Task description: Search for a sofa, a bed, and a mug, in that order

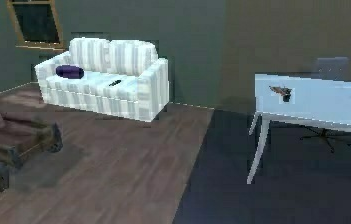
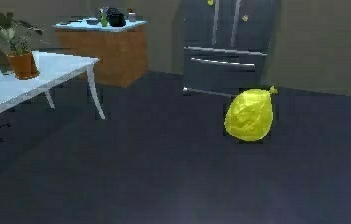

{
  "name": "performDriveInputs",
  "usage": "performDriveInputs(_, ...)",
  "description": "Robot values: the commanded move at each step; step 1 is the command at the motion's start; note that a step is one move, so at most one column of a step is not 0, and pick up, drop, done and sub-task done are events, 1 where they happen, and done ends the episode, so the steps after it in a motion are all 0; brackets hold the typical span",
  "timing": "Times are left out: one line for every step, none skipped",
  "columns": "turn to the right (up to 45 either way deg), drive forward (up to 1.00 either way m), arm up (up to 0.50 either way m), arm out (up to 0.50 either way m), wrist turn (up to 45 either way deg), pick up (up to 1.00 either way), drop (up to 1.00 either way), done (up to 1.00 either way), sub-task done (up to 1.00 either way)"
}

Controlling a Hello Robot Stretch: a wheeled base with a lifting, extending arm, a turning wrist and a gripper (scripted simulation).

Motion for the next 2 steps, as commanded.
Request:
performDriveInputs(0.0,1.0,0.0,0.0,0.0,0.0,0.0,0.0,0.0)
performDriveInputs(0.0,0.85,0.0,0.0,0.0,0.0,0.0,0.0,0.0)
